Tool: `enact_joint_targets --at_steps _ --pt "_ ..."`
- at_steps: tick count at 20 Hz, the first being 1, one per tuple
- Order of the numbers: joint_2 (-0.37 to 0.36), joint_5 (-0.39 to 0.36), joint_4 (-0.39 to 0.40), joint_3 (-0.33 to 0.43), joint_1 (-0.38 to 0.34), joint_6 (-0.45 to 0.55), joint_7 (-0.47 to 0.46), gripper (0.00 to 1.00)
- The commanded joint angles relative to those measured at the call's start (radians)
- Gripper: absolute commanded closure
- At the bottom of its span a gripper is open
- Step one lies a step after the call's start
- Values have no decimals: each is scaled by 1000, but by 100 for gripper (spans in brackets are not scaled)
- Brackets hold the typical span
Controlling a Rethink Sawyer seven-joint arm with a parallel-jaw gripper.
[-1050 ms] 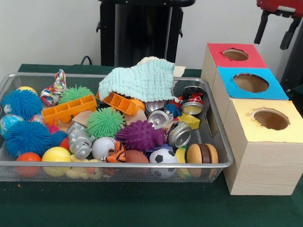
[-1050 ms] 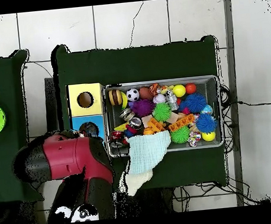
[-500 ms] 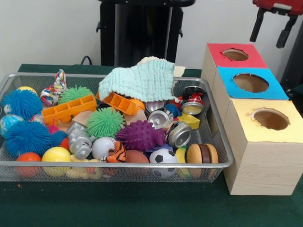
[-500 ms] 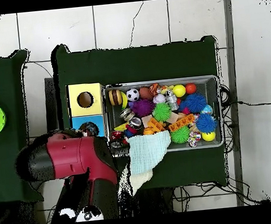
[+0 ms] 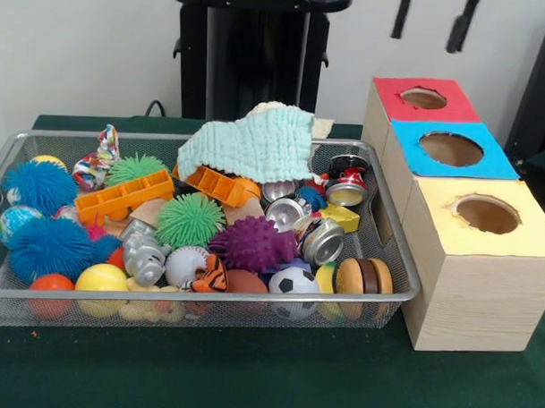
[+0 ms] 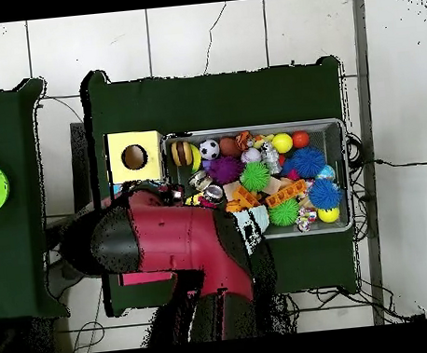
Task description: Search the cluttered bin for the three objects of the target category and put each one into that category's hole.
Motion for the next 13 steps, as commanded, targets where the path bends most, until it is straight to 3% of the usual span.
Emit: enact_joint_targets --at_steps 1,9,13 --pt "-121 -28 99 78 -179 67 -110 0" --pt "-168 -56 130 179 -419 -44 -232 0" --pt "-212 -51 200 271 -567 -91 -314 0"
